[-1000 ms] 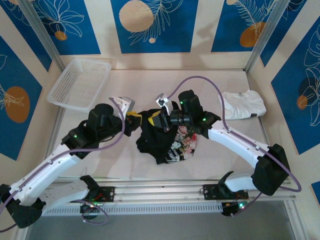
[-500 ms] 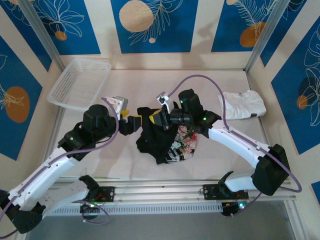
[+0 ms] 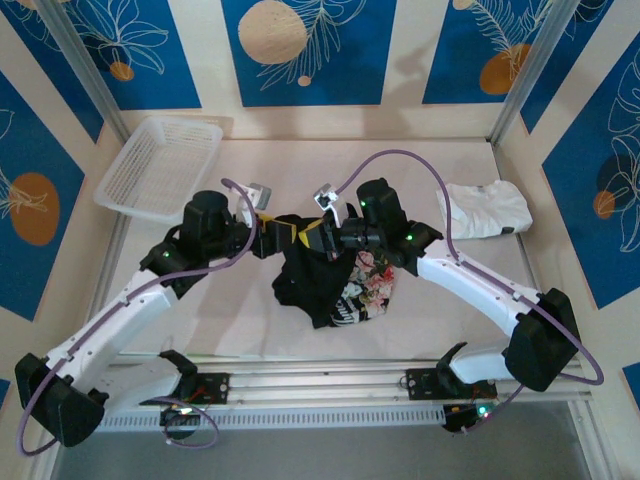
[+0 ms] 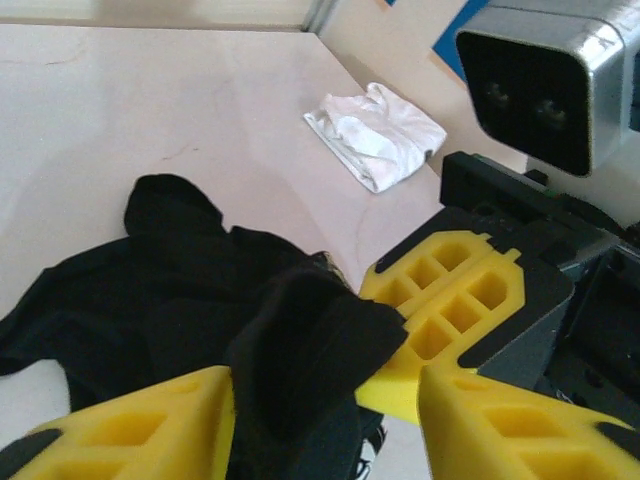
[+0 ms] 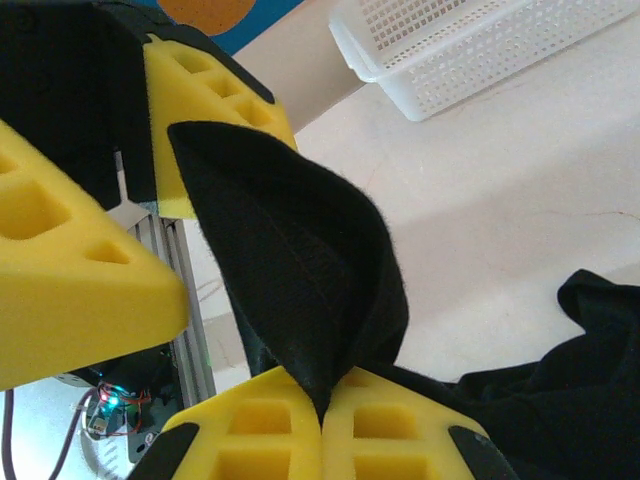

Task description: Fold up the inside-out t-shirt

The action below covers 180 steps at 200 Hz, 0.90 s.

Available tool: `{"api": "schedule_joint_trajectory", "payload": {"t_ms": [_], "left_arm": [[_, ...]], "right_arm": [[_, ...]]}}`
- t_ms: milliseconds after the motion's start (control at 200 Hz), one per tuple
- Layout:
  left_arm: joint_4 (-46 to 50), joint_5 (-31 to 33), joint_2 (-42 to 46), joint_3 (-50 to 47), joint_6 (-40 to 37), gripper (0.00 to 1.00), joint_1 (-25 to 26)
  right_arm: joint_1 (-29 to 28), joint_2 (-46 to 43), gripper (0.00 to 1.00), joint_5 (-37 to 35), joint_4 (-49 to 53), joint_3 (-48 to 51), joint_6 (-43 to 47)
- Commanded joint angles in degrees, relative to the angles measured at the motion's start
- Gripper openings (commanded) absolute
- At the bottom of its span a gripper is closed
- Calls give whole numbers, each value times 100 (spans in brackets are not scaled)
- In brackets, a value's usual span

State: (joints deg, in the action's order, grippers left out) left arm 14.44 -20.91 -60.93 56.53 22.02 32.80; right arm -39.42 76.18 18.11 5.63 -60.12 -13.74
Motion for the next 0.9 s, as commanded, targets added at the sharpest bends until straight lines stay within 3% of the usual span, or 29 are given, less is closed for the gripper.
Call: {"api": "schedule_joint_trajectory", "payload": {"t_ms": [0, 125, 275, 390, 500, 610, 650, 690, 740, 810, 895], "left_arm": [[-497, -478, -42, -70, 83, 39, -73], [-477, -487, -43, -96, 95, 27, -112], [-444, -493, 48, -130, 111, 33, -159], [-376, -467, 90, -190, 83, 32, -177], [-363, -475, 81, -197, 82, 21, -230], [-263, -307, 93, -82, 73, 0, -280], [-112, -114, 119, -4, 38, 0, -290], [122, 119, 148, 84, -22, 0, -304], [463, 536, 197, 176, -123, 0, -311], [885, 1000, 275, 269, -231, 0, -334], [1172, 1312, 419, 269, -285, 0, -354]], "right_arm": [[-40, -195, 0, -5, 28, -132, 29], [-31, -203, 0, -66, 44, -123, 30], [-8, -177, 0, -71, 44, -132, 29], [-3, -195, 0, -71, 57, -150, 14], [-4, -184, 0, -62, 55, -167, -3], [-5, -129, 0, -168, 168, -183, -31], [3, -125, 11, -356, 330, -198, -84], [8, -168, 31, -770, 612, -226, -115], [58, -274, 46, -1409, 968, -220, -137], [277, -435, 58, -2332, 1444, -129, -222], [739, -349, 63, -3208, 1956, -55, -331]]}}
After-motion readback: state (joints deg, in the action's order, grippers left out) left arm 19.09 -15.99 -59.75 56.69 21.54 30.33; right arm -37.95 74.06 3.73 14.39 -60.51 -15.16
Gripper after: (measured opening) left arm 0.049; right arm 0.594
